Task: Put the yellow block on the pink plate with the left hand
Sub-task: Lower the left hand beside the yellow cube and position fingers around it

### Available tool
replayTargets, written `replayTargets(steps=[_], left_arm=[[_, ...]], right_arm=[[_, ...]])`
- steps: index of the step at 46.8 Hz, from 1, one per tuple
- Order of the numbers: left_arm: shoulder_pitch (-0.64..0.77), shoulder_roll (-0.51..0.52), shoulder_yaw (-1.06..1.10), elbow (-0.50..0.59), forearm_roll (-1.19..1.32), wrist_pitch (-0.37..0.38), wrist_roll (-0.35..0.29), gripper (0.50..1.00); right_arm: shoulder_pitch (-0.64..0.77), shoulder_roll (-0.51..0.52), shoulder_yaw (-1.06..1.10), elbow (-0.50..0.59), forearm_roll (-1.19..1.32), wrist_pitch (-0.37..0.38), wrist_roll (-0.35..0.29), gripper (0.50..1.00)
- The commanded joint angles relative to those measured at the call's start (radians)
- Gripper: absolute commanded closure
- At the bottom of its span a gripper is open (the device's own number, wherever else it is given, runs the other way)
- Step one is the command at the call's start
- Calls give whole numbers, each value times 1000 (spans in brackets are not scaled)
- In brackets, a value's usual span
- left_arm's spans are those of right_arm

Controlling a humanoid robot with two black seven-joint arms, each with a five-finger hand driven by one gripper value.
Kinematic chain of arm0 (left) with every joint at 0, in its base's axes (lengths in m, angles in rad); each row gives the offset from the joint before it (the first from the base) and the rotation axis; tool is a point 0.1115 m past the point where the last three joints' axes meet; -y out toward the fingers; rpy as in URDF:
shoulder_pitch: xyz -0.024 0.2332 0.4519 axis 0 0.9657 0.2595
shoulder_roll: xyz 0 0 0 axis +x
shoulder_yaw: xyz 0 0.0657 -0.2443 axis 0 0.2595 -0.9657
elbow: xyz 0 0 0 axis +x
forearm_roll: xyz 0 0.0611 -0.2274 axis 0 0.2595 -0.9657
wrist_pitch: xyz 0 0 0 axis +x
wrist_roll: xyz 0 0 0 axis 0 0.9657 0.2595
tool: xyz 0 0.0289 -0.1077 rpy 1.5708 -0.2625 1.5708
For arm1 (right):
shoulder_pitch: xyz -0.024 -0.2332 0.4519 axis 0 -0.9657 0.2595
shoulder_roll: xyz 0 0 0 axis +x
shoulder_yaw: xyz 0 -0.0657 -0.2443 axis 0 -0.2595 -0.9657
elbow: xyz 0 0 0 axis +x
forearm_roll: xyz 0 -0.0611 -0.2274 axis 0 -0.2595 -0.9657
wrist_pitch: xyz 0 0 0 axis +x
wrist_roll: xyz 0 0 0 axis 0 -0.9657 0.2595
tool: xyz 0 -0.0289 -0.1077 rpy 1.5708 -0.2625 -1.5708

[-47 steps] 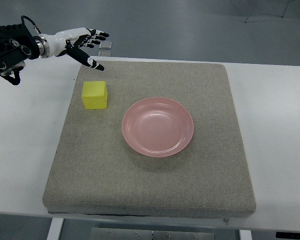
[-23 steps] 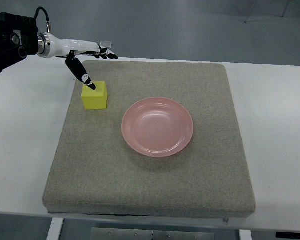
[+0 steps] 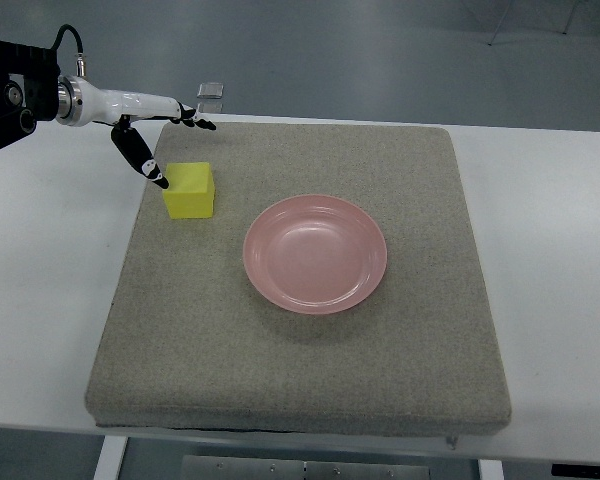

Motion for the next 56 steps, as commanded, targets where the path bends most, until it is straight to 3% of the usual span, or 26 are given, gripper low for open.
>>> replayTargets(steps=[1, 9, 23, 56], left_arm=[[2, -6, -3, 0, -17, 2, 11, 510], [10, -9, -1, -1, -52, -9, 41, 510], [33, 3, -1, -49, -52, -17, 41, 508], [70, -11, -3, -37, -54, 3, 41, 510]], right_arm=[[0, 0, -2, 0, 0, 0, 0, 576], [0, 0, 0, 0, 0, 0, 0, 576], [0, 0, 0, 0, 0, -1, 0, 576], [0, 0, 0, 0, 0, 0, 0, 576]])
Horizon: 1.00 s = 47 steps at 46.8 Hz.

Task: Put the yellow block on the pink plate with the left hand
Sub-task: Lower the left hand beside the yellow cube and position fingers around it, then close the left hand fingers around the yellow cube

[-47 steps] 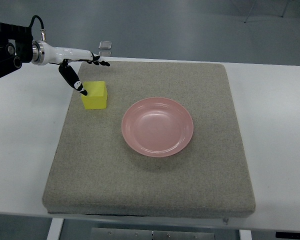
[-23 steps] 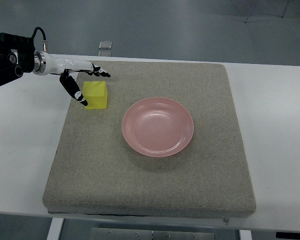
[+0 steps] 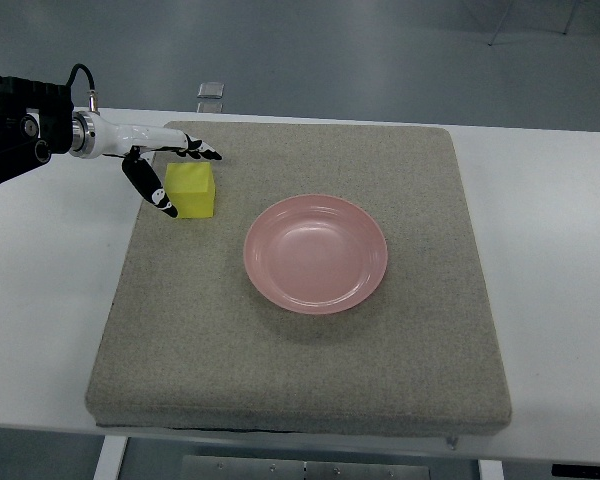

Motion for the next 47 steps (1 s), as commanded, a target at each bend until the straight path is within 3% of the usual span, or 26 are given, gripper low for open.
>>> replayTargets(steps=[1, 16, 21, 23, 24, 33, 35, 40, 47], left_arm=[[5, -6, 0, 1, 0, 0, 0, 510], [12, -10, 0, 4, 3, 2, 0, 561], [11, -18, 0, 9, 3, 2, -2, 613], [11, -18, 0, 9, 3, 2, 0, 675], [12, -18, 0, 9, 3, 2, -2, 681], [12, -18, -2, 9, 3, 3, -2, 684], [14, -18, 0, 9, 3, 3, -2, 713], [25, -18, 0, 10, 4, 3, -2, 724], [26, -18, 0, 17, 6, 3, -2, 825]], right_arm=[[0, 0, 0, 0, 0, -1, 0, 576], [0, 0, 0, 0, 0, -1, 0, 576], [0, 0, 0, 0, 0, -1, 0, 576], [0, 0, 0, 0, 0, 1, 0, 576], [0, 0, 0, 0, 0, -1, 0, 576], [0, 0, 0, 0, 0, -1, 1, 576], [0, 0, 0, 0, 0, -1, 0, 576], [0, 0, 0, 0, 0, 1, 0, 576], [0, 0, 0, 0, 0, 1, 0, 576]])
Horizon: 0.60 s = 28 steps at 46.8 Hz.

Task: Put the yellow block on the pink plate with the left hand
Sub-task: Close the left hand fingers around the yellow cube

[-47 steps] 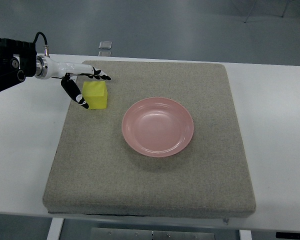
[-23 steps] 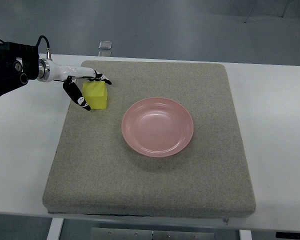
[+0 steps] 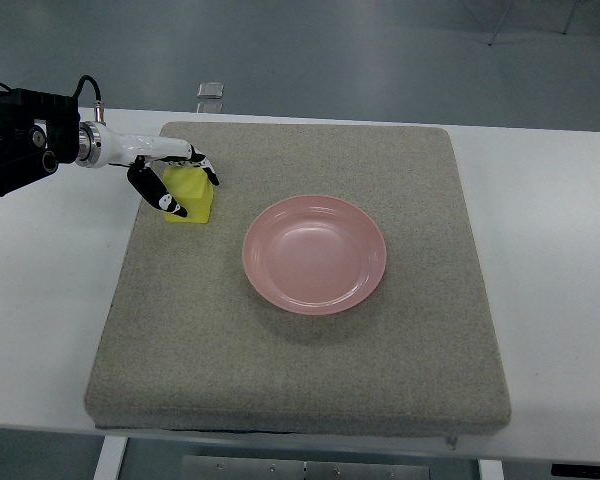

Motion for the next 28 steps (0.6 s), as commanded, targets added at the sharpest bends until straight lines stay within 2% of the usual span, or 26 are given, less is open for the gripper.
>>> replayTargets(steps=[1, 7, 28], left_arm=[[0, 0, 0, 3, 1, 0, 0, 848], [0, 0, 0, 9, 2, 21, 2, 996], [-3, -5, -32, 24, 1, 27, 2, 1000]], right_arm=[[0, 0, 0, 0, 0, 1, 0, 576], [0, 0, 0, 0, 0, 1, 0, 576], [0, 0, 0, 0, 0, 1, 0, 576]])
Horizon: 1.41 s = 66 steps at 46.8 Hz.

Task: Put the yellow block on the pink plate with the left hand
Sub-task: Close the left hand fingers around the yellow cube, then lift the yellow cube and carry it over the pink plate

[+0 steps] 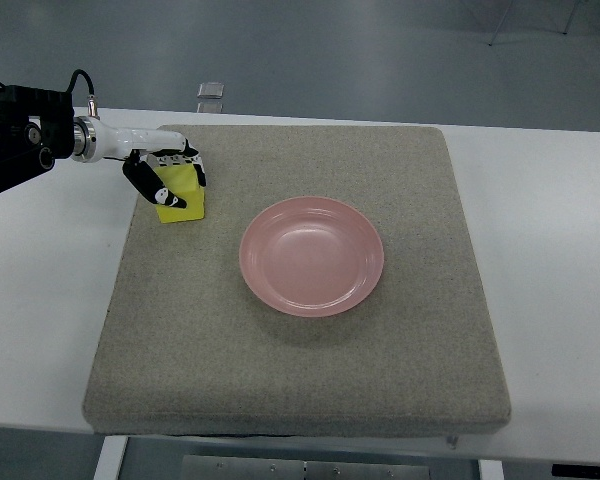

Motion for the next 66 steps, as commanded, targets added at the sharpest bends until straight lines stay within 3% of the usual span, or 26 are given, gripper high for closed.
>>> replayTargets(steps=[1, 17, 40, 66], left_arm=[[-1, 0, -23, 1, 3, -1, 0, 1000], [-11, -2, -34, 8, 12, 0, -2, 1000], [-82, -29, -102, -79, 21, -9, -3, 1000], [-131, -210, -100, -140, 59, -12, -5, 1000]], right_arm=[[0, 0, 0, 0, 0, -1, 0, 576], [0, 0, 0, 0, 0, -1, 0, 576], [0, 0, 0, 0, 0, -1, 0, 576], [0, 0, 0, 0, 0, 0, 0, 576]])
